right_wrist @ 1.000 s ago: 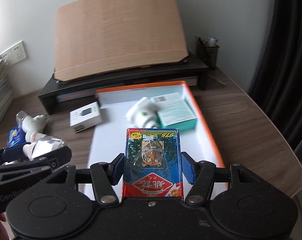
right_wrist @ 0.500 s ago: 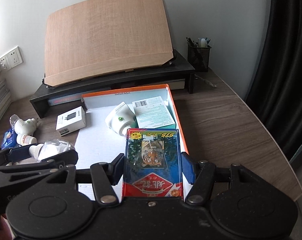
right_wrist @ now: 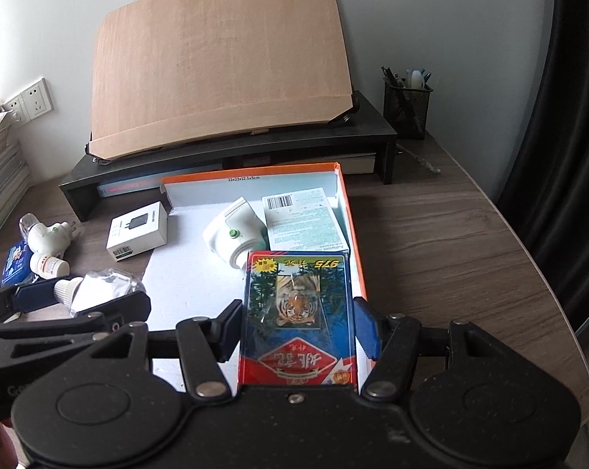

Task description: Organize rigid objects

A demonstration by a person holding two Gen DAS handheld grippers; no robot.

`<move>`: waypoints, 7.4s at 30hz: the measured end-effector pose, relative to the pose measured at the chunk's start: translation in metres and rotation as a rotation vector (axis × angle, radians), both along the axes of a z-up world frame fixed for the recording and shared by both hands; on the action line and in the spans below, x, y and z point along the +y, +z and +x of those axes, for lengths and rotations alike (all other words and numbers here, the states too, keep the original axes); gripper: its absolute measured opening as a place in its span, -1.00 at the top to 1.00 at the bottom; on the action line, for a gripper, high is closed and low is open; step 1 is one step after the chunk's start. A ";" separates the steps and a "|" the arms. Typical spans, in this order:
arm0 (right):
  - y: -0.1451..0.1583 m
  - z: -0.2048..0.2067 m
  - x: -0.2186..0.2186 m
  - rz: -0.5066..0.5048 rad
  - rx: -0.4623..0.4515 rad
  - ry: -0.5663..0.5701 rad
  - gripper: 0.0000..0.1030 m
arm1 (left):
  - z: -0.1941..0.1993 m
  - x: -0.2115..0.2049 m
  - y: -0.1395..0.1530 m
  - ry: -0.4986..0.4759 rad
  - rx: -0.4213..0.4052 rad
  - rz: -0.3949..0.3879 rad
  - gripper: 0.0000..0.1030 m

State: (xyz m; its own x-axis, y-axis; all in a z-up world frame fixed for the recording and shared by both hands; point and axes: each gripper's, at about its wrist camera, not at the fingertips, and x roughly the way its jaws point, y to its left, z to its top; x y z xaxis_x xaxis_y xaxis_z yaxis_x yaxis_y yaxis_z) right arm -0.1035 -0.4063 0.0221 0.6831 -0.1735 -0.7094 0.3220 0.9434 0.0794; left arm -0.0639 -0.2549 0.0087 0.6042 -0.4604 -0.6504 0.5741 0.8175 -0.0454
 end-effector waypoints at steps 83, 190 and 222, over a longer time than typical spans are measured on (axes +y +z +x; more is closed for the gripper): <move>-0.015 0.020 -0.001 -0.012 0.057 0.070 -0.39 | 0.011 -0.001 -0.017 0.065 0.047 0.014 -0.55; -0.032 0.057 0.006 -0.006 0.121 0.050 -0.39 | 0.036 0.002 -0.026 0.000 0.025 0.059 -0.55; -0.029 0.046 -0.005 0.009 0.108 0.040 -0.39 | 0.024 -0.005 -0.022 -0.019 0.007 0.065 -0.55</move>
State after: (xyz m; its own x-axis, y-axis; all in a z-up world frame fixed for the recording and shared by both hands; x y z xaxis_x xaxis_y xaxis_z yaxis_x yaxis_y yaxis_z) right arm -0.0574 -0.4114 -0.0073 0.6087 -0.1409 -0.7808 0.2910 0.9552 0.0545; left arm -0.0397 -0.2595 -0.0137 0.5911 -0.4284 -0.6834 0.5896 0.8077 0.0036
